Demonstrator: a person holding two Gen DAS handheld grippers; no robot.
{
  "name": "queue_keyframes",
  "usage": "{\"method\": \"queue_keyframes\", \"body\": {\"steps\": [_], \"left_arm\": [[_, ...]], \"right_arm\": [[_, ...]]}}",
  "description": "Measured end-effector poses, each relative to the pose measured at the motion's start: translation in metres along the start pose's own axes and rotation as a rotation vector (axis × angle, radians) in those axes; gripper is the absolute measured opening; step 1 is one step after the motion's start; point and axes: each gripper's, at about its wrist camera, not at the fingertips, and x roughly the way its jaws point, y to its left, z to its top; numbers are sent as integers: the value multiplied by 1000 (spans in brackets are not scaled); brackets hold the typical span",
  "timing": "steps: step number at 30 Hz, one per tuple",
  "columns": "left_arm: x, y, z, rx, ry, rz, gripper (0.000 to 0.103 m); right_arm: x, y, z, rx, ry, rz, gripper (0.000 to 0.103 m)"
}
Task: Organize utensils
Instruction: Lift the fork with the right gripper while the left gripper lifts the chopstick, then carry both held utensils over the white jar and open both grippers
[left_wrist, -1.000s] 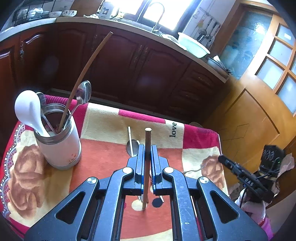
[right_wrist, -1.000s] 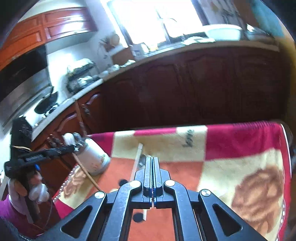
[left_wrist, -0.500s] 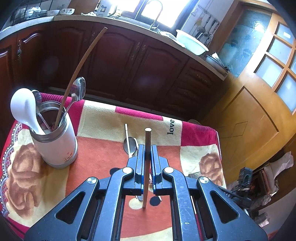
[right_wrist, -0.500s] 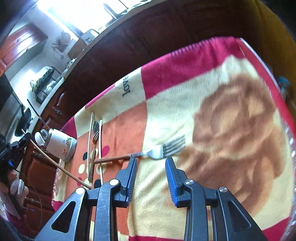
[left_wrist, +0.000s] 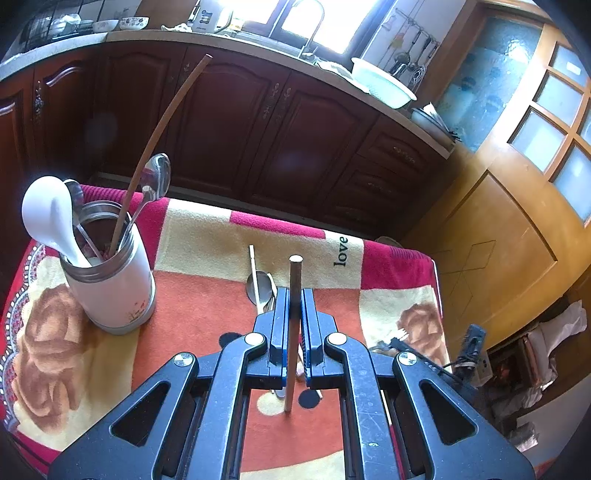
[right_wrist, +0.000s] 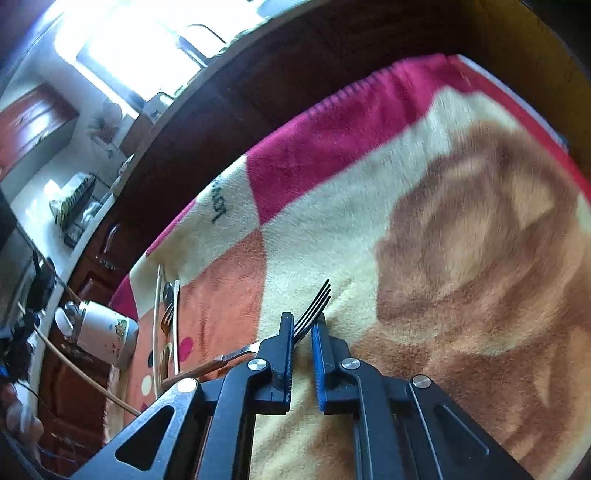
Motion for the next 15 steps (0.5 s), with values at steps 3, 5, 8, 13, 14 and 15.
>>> {"method": "queue_keyframes", "body": {"steps": [3, 5, 8, 13, 14, 15], "left_arm": [[-4, 4, 2, -15, -5, -12, 4], [-10, 6, 4, -21, -15, -21, 4], [-23, 9, 8, -23, -37, -31, 4], [-44, 15, 14, -29, -69, -32, 4], [-47, 16, 15, -32, -73, -32, 4], [-53, 19, 16, -35, -80, -33, 4]], "right_arm": [[-24, 18, 9, -51, -52, 24, 5], [-41, 34, 19, -97, -87, 40, 3], [-61, 64, 34, -195, -116, 43, 1], [-80, 114, 47, -336, -149, 78, 2], [-83, 126, 50, -362, -154, 88, 2], [-82, 135, 52, -377, -155, 96, 2]]}}
